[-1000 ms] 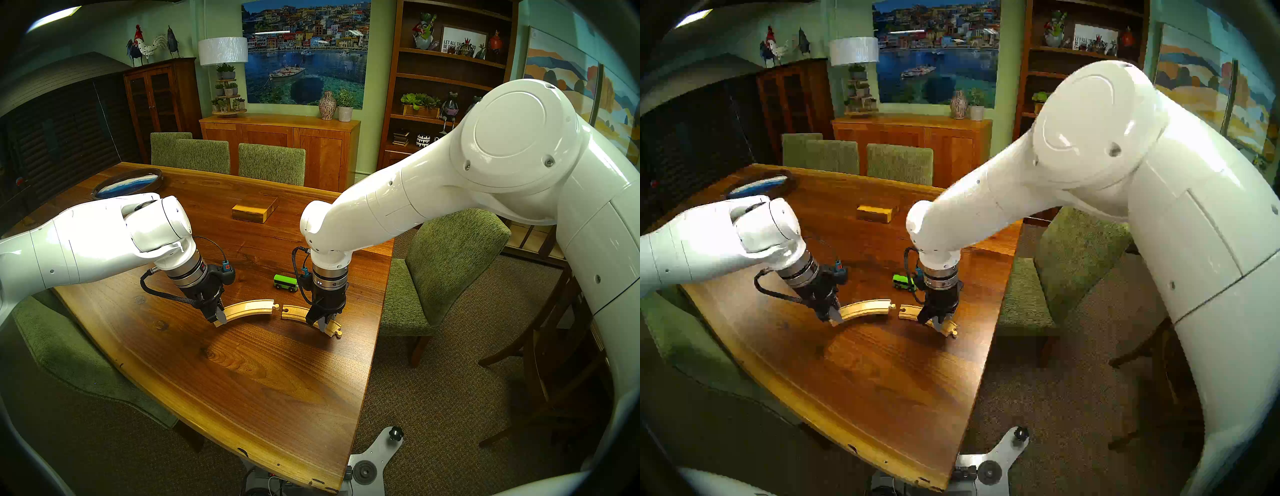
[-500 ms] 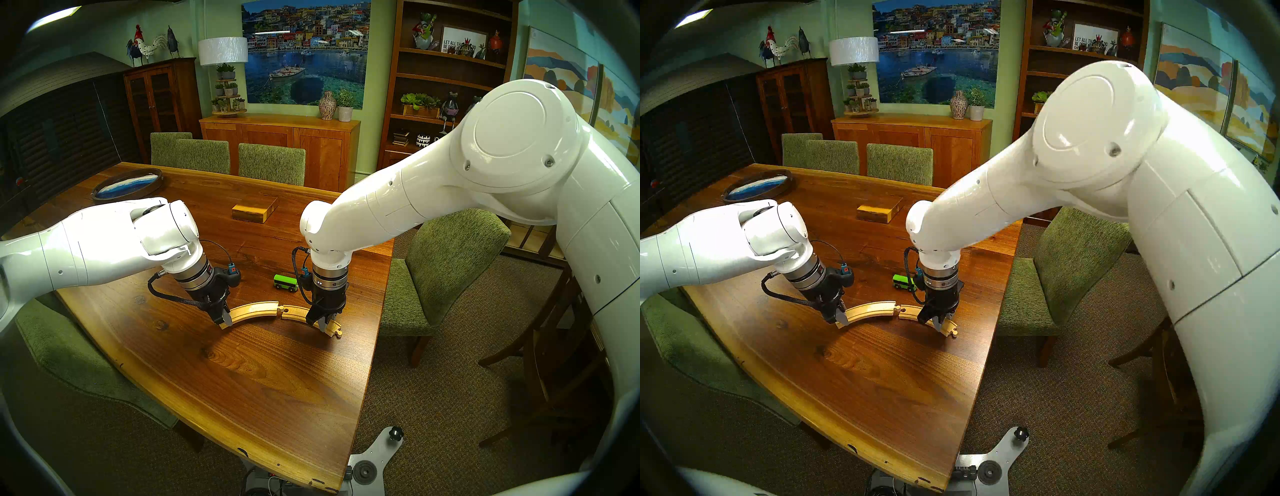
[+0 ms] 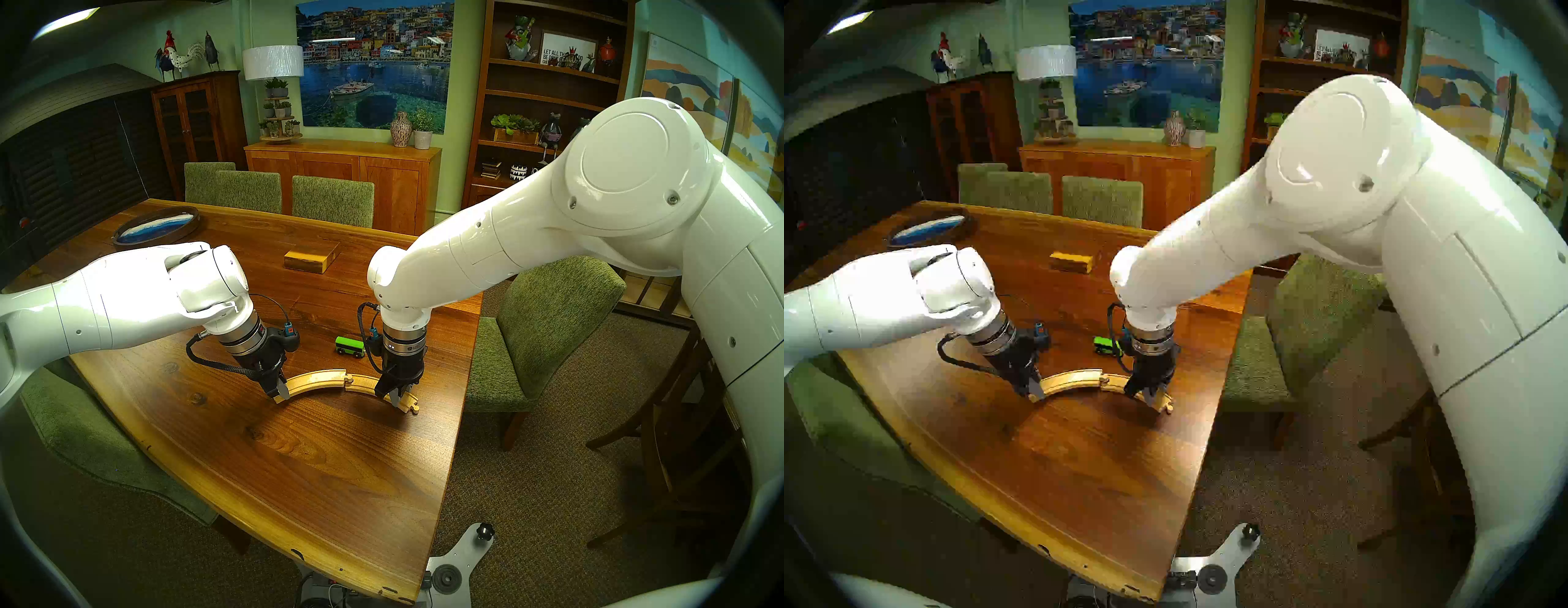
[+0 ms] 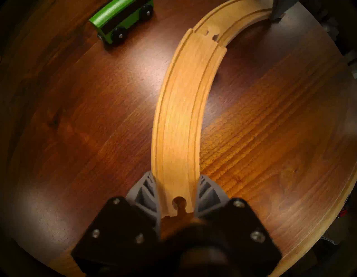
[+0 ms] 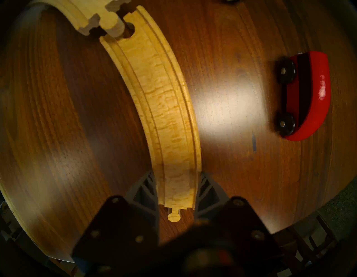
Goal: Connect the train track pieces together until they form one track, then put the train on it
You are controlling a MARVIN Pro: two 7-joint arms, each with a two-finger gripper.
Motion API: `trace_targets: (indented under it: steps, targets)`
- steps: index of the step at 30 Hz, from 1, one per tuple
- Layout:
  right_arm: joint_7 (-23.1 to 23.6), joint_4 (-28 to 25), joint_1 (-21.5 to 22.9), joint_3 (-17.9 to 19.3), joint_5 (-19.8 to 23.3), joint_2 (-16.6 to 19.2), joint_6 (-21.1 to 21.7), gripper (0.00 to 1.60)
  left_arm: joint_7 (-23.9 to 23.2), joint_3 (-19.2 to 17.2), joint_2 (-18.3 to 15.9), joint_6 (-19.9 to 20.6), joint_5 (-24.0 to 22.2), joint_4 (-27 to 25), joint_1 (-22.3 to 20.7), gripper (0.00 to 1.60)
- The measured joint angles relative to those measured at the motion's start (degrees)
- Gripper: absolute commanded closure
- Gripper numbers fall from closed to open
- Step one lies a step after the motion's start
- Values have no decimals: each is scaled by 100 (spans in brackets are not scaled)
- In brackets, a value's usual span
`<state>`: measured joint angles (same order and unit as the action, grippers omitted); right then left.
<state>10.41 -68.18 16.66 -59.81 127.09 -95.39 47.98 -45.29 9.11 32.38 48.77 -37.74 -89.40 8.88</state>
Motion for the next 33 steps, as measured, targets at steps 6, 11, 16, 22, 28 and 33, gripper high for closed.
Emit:
trace_targets:
  steps: [6, 11, 16, 22, 28, 33]
  targets:
    - [-3, 0, -1, 2, 0, 1, 1, 160, -7, 3, 24, 8, -2, 7, 1, 160]
    - [-7, 0, -2, 6, -2, 3, 3, 160, 19, 4, 37, 46, -3, -20, 10, 160]
    - [-10, 0, -3, 9, -3, 4, 5, 160, 66, 4, 53, 75, -5, -26, 19, 160]
    - [-12, 0, -4, 12, -4, 5, 6, 160, 111, 4, 84, 86, -13, 31, 34, 160]
    - [-14, 0, -5, 14, -6, 6, 7, 160, 106, 3, 109, 64, -24, 157, 38, 160]
    - [-16, 0, -6, 15, -7, 7, 8, 160, 51, 4, 128, 17, -26, 221, 38, 160]
